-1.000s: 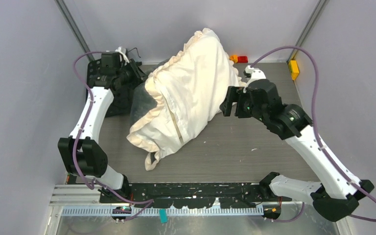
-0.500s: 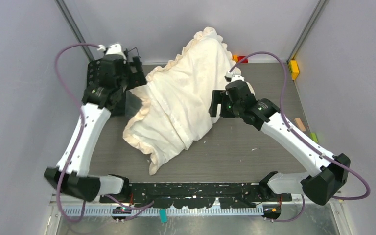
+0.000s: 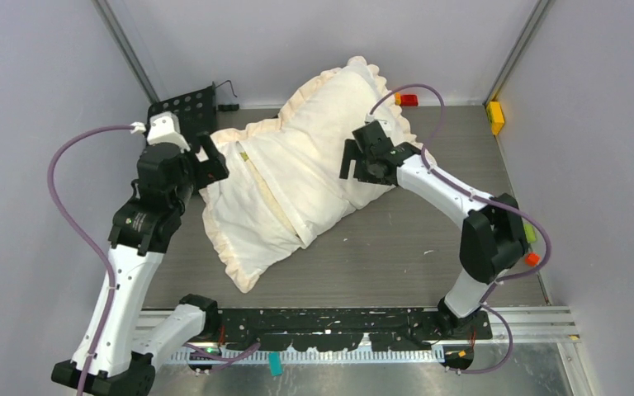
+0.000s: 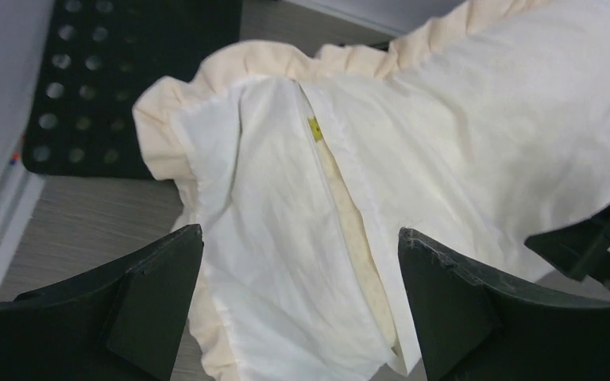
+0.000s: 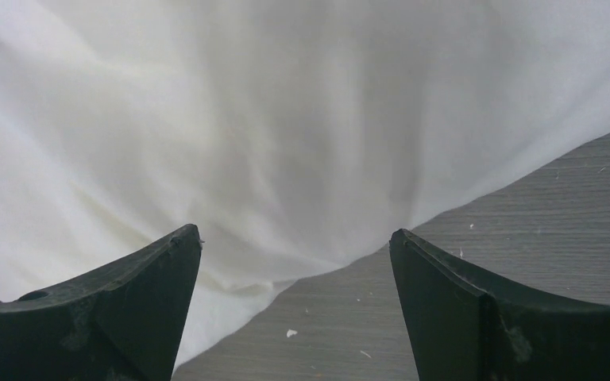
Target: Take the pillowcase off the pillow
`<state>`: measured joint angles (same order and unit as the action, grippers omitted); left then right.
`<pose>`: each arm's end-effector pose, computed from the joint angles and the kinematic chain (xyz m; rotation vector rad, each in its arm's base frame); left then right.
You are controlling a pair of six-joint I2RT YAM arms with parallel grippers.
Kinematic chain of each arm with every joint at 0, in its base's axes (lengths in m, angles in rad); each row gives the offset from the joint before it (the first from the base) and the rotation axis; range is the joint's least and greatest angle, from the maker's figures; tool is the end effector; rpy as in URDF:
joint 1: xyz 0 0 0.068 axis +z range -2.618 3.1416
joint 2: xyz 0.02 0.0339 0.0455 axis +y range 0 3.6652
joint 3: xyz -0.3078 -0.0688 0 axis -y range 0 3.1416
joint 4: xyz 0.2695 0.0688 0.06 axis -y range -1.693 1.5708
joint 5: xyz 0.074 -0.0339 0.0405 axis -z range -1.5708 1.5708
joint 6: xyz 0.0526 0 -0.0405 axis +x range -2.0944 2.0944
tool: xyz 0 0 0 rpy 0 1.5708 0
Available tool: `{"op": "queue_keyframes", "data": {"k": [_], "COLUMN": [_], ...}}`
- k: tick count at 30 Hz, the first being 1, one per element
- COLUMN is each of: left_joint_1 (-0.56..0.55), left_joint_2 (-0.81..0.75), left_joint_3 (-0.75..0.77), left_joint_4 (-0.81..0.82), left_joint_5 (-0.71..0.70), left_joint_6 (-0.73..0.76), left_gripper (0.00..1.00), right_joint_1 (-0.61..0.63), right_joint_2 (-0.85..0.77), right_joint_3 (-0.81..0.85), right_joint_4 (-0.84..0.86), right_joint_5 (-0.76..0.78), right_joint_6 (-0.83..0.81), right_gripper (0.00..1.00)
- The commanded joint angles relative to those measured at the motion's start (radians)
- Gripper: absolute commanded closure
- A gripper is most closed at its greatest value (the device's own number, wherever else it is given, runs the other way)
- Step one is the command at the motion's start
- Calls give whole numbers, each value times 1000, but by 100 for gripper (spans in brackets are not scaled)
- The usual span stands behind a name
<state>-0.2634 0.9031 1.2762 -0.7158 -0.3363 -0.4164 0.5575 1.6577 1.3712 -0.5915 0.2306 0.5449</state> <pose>0.1735 -0.0288 0.4678 -0.3685 1.8599 -0.1412 0.3476 0.2026 0.3052 0.0862 2.4279 0.2194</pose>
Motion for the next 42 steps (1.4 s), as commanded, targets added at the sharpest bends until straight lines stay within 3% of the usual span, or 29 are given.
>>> {"op": "queue_keyframes", "data": {"k": [1, 4, 7, 10, 13, 14, 16, 23, 26, 27, 29, 30, 38, 42], "left_joint_1": [1, 1, 1, 1, 1, 1, 1, 1, 1, 1, 1, 1, 1, 1], "left_joint_2": [-3, -6, -11, -17, -26, -29, -32, -40, -51, -52, -51, -50, -28, -9], "left_joint_3": [-64, -114, -153, -181, -216, -227, -245, -286, -309, -314, -316, -316, -315, -307], "left_joint_4": [30, 44, 53, 44, 51, 55, 61, 70, 87, 90, 91, 91, 115, 118], "left_joint_5": [174, 233, 284, 326, 378, 391, 413, 440, 439, 439, 433, 429, 420, 401], "left_joint_6": [-70, -94, -106, -116, -136, -142, -154, -173, -185, -189, -193, -197, -221, -221], "left_gripper": [6, 6, 6, 6, 6, 7, 7, 7, 8, 8, 8, 8, 7, 8], "right_joint_1": [-47, -67, -75, -79, -79, -80, -80, -79, -79, -79, -80, -82, -101, -133], "right_joint_2": [69, 97, 93, 39, -78, -123, -226, -553, -601, -604, -584, -565, -271, -108], "right_joint_3": [29, -16, -74, -154, -270, -308, -379, -547, -566, -565, -553, -534, -342, -264], "right_joint_4": [92, 162, 211, 246, 286, 294, 296, 235, 241, 246, 267, 290, 356, 366], "right_joint_5": [10, -1, 12, 46, 122, 150, 178, 218, 204, 194, 162, 133, -9, 20], "right_joint_6": [139, 191, 211, 227, 241, 250, 257, 271, 276, 267, 239, 223, 247, 257], "right_gripper": [7, 9, 21, 48, 93, 99, 100, 100, 99, 86, 33, 17, 10, 9]}}
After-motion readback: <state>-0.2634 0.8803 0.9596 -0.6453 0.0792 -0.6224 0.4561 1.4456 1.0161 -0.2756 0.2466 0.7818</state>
